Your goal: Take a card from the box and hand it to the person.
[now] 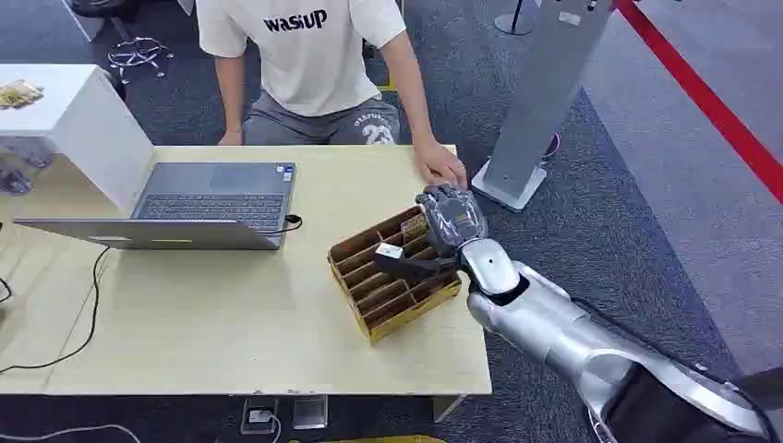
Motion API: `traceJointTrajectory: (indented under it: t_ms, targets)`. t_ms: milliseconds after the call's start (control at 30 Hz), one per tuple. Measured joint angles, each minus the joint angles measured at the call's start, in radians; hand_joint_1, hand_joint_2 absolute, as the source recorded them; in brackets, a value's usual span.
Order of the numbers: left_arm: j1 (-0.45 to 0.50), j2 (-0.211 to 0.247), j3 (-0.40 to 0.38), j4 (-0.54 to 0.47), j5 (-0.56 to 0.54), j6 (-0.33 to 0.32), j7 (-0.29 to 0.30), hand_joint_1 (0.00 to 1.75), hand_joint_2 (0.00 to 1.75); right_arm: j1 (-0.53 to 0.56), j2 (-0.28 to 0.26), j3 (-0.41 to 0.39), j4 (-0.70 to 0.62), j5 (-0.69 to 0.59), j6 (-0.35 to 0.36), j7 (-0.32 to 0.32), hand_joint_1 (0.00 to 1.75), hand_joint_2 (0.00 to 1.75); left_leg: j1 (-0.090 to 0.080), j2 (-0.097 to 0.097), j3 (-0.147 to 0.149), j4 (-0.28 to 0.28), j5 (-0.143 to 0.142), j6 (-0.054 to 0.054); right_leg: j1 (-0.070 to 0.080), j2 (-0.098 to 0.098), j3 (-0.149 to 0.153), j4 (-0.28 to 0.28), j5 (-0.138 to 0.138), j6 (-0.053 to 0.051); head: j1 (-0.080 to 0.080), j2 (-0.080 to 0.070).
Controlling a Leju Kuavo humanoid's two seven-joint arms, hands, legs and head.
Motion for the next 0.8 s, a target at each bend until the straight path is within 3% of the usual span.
traceJointTrajectory:
  t_ms: [400,800]
  targets:
    - [-0.001,0.0,0.0,0.0,0.0,0.002,0.0,0.0,0.0,0.013,0.0,0.0,0.013,0.004,-0.002,-0.023,0.7,1.75,0.0,0.0,0.0,0.0,0.0,0.0,0.0,0.0,0.0,0.0,0.0,0.0,0.0,0.0]
    - [-0.006,0.0,-0.002,0.0,-0.003,0.003,0.006,0.0,0.0,0.025,0.001,0.0,-0.003,0.007,-0.001,-0.015,0.93,1.75,0.0,0.0,0.0,0.0,0.0,0.0,0.0,0.0,0.0,0.0,0.0,0.0,0.0,0.0]
